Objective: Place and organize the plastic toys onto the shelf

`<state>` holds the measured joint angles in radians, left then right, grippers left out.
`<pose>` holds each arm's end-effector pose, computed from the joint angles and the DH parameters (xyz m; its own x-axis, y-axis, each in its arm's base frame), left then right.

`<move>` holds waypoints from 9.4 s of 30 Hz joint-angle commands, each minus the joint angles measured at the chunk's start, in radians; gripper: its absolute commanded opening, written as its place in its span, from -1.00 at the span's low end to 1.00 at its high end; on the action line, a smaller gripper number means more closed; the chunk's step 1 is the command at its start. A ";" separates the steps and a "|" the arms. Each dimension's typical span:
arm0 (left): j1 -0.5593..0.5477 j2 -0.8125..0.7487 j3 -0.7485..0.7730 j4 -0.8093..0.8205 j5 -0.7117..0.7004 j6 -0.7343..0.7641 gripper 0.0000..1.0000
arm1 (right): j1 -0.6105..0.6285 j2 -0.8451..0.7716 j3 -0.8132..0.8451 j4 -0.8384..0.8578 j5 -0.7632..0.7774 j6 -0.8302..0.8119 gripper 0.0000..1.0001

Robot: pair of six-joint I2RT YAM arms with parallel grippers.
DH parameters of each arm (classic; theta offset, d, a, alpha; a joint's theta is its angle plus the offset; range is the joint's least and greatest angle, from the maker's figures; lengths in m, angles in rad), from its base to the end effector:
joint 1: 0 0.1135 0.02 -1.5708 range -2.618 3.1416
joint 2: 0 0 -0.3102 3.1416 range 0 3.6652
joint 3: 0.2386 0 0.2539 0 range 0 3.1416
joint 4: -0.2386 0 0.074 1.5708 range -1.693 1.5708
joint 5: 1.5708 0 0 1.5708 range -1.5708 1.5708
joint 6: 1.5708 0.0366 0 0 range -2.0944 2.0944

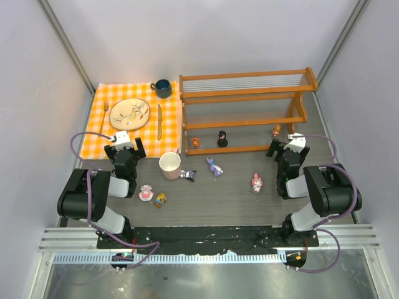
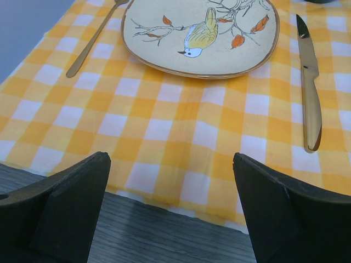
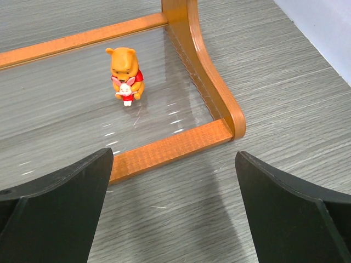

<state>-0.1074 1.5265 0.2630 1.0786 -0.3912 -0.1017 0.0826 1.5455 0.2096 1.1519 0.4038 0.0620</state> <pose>0.2442 -0.0123 0.1866 -0.1541 -0.0778 -0.9850 -0.2907 0.9563 -0.0301 0.2342 0.0050 0.1779 -0.1628 0.0437 -0.9857 0.3198 0.9474 -0.0108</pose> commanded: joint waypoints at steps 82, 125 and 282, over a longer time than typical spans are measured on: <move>-0.123 -0.723 0.381 -1.206 0.032 -0.495 0.99 | 0.008 -0.552 0.372 -1.603 -0.579 0.460 0.96; -0.506 -0.674 0.397 -1.232 0.117 -0.417 0.99 | 0.194 -0.329 0.461 -1.677 -0.390 0.480 0.47; -0.506 -0.732 0.335 -1.224 0.144 -0.484 1.00 | 0.353 -0.426 0.481 -1.452 -0.258 0.371 -0.99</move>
<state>-0.6098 0.7895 0.6029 -0.1909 -0.2428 -0.5945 0.4301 1.2037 0.7341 -0.5255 0.1272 0.4759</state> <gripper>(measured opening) 0.996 0.519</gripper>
